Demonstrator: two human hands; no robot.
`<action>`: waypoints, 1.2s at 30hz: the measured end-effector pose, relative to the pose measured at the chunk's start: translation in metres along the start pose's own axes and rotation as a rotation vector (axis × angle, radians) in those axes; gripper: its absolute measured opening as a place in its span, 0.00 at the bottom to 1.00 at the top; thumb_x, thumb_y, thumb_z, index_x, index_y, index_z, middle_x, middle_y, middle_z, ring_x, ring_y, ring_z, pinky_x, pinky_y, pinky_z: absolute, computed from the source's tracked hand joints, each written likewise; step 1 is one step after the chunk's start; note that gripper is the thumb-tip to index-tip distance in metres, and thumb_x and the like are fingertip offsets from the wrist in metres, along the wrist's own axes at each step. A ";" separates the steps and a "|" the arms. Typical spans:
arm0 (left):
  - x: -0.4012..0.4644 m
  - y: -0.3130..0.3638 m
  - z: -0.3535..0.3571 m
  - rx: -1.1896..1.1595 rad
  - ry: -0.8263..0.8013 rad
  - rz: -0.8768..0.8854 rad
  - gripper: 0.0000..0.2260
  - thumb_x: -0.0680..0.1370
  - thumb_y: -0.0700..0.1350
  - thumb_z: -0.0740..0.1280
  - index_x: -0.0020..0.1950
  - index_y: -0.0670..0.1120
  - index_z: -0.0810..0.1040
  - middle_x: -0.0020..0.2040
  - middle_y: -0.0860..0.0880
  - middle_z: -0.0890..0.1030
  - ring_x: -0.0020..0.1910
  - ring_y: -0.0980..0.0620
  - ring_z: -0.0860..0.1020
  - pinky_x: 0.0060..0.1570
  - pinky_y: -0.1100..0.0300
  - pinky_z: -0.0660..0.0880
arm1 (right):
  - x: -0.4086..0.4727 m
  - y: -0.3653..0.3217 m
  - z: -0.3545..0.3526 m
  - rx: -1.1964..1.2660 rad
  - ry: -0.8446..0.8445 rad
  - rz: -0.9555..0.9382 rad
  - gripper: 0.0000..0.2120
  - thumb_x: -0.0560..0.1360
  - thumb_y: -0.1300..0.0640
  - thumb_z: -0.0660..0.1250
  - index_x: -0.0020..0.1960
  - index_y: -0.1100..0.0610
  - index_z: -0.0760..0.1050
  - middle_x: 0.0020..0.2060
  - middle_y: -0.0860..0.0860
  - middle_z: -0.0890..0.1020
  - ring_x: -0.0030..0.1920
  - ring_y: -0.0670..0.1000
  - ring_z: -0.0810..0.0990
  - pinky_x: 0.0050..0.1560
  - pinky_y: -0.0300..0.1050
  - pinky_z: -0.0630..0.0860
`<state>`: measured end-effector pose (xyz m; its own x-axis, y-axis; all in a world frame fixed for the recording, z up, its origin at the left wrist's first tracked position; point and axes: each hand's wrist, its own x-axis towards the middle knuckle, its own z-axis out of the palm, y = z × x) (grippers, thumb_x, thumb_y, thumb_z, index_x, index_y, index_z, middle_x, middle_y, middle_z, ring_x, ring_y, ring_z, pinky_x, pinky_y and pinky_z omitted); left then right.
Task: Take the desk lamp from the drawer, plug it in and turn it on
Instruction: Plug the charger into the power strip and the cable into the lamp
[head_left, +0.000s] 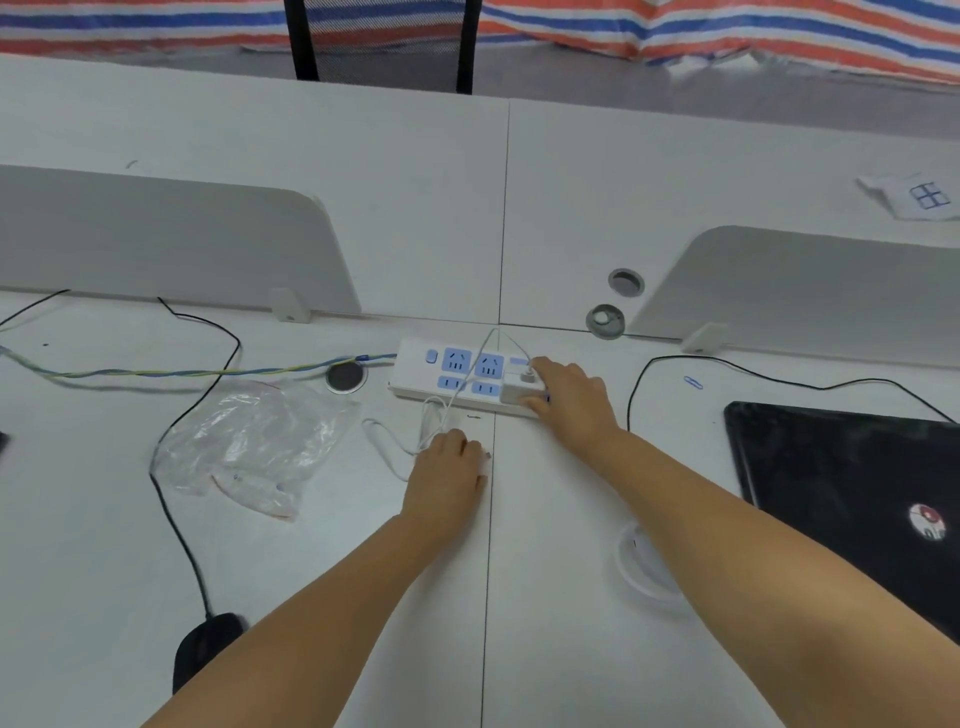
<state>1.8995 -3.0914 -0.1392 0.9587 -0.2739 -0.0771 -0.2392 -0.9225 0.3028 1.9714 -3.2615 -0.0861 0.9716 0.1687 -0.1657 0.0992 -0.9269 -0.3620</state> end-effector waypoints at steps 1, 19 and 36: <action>0.002 0.000 0.003 0.021 -0.014 -0.021 0.11 0.78 0.43 0.62 0.57 0.39 0.76 0.56 0.41 0.76 0.54 0.41 0.74 0.52 0.51 0.72 | 0.000 0.000 0.000 -0.005 -0.007 0.005 0.16 0.78 0.52 0.62 0.64 0.54 0.68 0.57 0.53 0.78 0.58 0.57 0.73 0.57 0.54 0.66; -0.055 0.083 -0.064 -1.069 -0.248 -0.177 0.10 0.81 0.43 0.60 0.43 0.46 0.78 0.28 0.52 0.73 0.27 0.56 0.69 0.34 0.65 0.68 | -0.143 0.076 -0.034 0.624 0.260 0.442 0.20 0.75 0.72 0.53 0.62 0.61 0.75 0.61 0.56 0.79 0.63 0.54 0.75 0.61 0.38 0.66; -0.069 0.109 -0.042 -1.001 -0.354 -0.293 0.12 0.80 0.45 0.61 0.39 0.44 0.77 0.27 0.52 0.70 0.27 0.55 0.67 0.31 0.66 0.67 | -0.168 0.123 0.001 -0.086 -0.204 0.184 0.52 0.64 0.37 0.72 0.77 0.44 0.43 0.76 0.52 0.50 0.75 0.58 0.51 0.68 0.61 0.62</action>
<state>1.8134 -3.1613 -0.0609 0.8213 -0.2901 -0.4912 0.3767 -0.3708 0.8489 1.8204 -3.4040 -0.1038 0.9124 0.0509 -0.4061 -0.0488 -0.9716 -0.2314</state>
